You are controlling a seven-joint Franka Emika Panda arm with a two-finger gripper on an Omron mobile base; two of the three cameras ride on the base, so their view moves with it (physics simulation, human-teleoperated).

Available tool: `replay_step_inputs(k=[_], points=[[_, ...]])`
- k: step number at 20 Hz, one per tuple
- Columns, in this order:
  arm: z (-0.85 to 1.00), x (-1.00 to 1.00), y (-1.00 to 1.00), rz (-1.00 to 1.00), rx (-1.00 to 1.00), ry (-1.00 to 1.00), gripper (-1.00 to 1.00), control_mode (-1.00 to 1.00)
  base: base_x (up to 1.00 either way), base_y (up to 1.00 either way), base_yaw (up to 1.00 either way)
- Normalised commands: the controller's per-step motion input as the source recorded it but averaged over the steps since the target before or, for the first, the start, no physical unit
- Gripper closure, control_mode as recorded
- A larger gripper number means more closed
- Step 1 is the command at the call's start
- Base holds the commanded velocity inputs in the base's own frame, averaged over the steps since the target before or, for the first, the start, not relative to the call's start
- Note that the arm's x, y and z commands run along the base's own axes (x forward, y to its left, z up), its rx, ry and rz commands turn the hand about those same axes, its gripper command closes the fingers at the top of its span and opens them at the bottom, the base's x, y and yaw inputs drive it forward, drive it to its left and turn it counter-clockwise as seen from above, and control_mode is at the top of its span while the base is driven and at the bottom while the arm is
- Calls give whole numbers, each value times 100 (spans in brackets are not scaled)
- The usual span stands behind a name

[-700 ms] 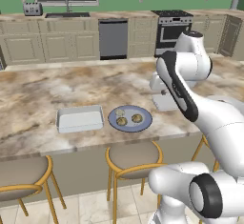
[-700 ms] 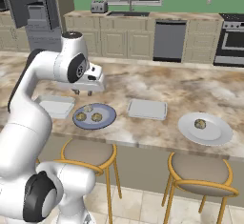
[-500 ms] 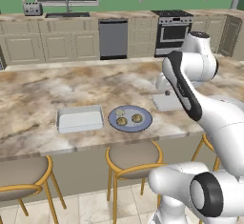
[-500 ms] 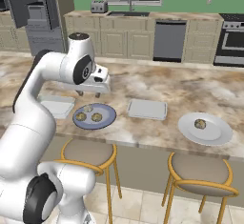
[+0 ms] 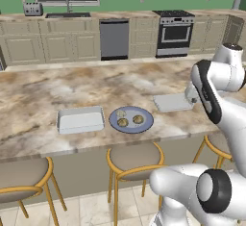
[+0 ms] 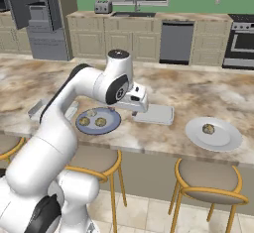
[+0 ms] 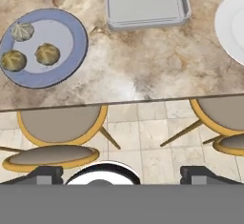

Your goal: Place two dumplings into each of the tupperware containers and then place the containers in the fridge.

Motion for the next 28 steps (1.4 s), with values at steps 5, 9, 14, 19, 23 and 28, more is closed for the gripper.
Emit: replay_step_inputs(k=[5, 9, 14, 19, 23, 28], points=[[-47, 8, -100, -16, -7, 0, -100, -100, 0, 0, 0], [-41, 32, -100, -24, -8, 2, -100, -100, 0, 0, 0], [-4, 57, -92, -35, 3, 4, -100, -100, 0, 0, 0], [6, 58, -57, -30, 13, 9, -100, -100, 0, 0, 0], [-9, 73, -46, -9, 17, 0, -100, -100, 0, 0, 0], [-26, 68, -66, -3, 23, -3, -100, -100, 0, 0, 0]])
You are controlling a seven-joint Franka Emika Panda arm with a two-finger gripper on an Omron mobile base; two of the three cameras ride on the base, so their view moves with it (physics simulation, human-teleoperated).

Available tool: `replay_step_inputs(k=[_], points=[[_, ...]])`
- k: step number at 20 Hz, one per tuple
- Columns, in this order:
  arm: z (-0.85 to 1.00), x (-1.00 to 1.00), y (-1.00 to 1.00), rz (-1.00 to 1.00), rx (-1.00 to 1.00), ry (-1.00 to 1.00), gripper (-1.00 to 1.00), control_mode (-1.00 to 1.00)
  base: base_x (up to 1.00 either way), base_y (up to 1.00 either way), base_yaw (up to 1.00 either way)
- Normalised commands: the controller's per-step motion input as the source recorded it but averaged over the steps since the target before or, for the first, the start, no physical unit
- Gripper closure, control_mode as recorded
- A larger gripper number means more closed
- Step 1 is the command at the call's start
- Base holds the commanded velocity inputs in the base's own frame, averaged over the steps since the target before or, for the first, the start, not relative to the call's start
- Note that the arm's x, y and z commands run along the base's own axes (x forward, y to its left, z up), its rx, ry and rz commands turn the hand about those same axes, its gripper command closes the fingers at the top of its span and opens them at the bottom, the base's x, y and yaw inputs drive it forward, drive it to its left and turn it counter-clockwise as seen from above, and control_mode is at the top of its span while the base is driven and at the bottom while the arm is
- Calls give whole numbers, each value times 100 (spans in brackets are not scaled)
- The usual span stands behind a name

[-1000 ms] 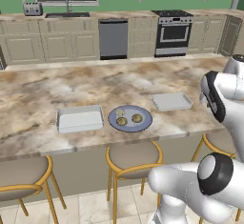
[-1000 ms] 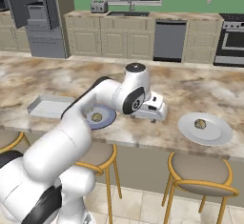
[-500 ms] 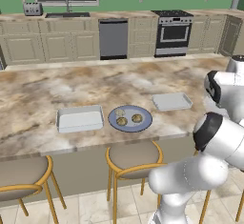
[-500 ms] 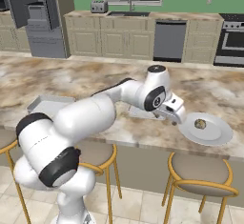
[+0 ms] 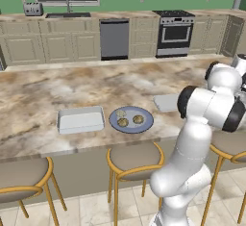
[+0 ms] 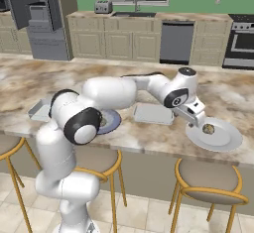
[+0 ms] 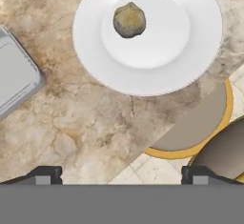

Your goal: Place two dumplings into each of the tupperware containers and then place the containers in the fridge.

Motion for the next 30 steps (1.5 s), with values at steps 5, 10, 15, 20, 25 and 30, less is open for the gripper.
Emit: replay_step_inputs(k=[5, 10, 15, 20, 25, 30], points=[[-43, 58, -70, -2, 10, -4, -100, -100, 0, 0, 0], [-42, 44, -29, 0, 1, -12, -100, -100, 0, 0, 0], [-45, 42, 0, -1, -9, -11, -100, -100, 0, 0, 0], [-33, 44, 6, -7, -13, 0, -100, -100, 0, 0, 0], [-30, 28, 6, 0, -2, 0, -100, -100, 0, 0, 0], [-40, 1, 0, 0, -8, 0, -100, -100, 0, 0, 0]])
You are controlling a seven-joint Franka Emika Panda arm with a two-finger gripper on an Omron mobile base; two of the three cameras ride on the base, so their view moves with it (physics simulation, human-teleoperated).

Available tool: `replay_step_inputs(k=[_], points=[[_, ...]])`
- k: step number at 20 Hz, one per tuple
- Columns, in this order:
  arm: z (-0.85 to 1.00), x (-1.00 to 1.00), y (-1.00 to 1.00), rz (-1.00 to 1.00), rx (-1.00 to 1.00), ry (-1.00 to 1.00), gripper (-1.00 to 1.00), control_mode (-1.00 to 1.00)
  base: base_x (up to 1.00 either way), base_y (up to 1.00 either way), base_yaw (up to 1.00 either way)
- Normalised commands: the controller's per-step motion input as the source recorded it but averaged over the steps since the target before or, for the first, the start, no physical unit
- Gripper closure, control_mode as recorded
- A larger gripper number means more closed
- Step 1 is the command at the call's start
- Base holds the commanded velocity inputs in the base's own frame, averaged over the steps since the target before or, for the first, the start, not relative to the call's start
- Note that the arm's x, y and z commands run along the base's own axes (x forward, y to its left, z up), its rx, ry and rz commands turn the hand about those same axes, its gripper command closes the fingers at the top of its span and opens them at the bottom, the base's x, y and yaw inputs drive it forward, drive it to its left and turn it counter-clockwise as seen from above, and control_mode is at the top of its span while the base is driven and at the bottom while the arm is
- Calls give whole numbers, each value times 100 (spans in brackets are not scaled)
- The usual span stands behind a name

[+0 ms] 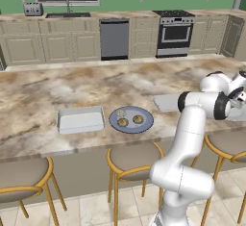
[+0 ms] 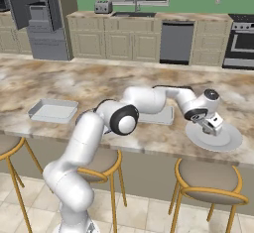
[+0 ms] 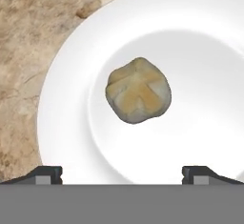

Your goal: Place two dumplings into each of the tupperware containers and then place the containers in the fridge.

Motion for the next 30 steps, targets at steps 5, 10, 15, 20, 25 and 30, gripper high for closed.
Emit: replay_step_inputs(k=[5, 10, 15, 20, 25, 30], points=[[-12, 0, -3, 0, -2, 0, -100, -100, 0, 0, 0], [0, 15, -24, 0, 0, 0, -100, -100, 0, 0, 0], [0, 28, -32, 0, 0, 0, -100, -100, 0, 0, 0], [-1, 29, -24, 0, 0, 0, -100, -100, 0, 0, 0], [-16, 17, -11, 0, 0, 0, -100, -100, 0, 0, 0], [-32, 1, 0, 0, 0, 5, -100, -100, 0, 0, 0]])
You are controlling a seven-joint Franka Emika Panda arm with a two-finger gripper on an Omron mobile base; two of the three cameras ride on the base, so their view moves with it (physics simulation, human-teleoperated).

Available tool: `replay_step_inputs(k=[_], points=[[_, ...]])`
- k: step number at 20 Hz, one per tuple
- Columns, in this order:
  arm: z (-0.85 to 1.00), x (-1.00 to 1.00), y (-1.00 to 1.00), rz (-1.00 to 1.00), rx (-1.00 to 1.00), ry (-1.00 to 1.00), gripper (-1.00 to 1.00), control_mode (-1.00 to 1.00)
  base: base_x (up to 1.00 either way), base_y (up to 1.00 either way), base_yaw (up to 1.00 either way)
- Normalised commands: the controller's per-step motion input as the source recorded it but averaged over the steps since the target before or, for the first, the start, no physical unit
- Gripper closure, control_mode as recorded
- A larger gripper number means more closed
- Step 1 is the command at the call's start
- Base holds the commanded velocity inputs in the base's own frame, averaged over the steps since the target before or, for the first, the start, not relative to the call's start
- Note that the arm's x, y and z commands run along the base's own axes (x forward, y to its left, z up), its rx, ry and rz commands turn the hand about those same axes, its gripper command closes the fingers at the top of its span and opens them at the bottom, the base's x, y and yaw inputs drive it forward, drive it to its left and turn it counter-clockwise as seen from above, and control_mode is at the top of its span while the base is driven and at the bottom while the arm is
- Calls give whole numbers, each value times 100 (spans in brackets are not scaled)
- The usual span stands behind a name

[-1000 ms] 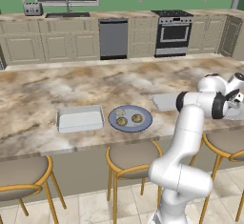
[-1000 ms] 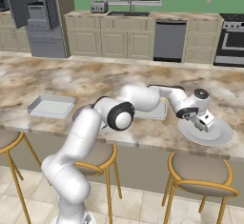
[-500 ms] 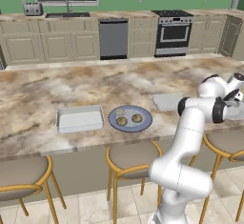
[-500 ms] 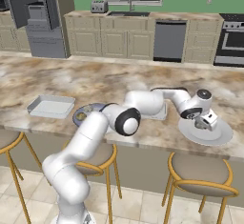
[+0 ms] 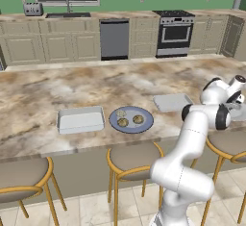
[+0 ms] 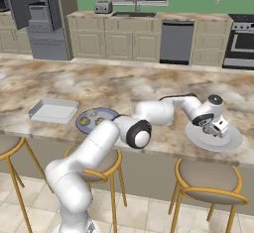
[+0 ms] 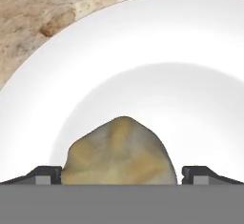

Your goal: Place two dumplings into each of the tupperware containers and then place the containers in the fridge.

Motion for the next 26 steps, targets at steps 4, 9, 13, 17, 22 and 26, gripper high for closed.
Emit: replay_step_inputs(k=[4, 9, 13, 17, 22, 26], points=[[-39, 1, 18, -1, -3, 10, 100, -100, 0, 0, 0], [-21, -5, 4, 0, 0, 6, 100, -100, 0, 0, 0], [24, -27, 14, 1, 0, -4, 100, -100, 0, 0, 0], [34, -35, 45, 8, 0, 0, 100, -100, 0, 0, 0], [25, -26, 93, 17, 0, 0, 100, -100, 0, 0, 0], [0, -16, 100, 24, 0, -1, 100, -100, 0, 0, 0]])
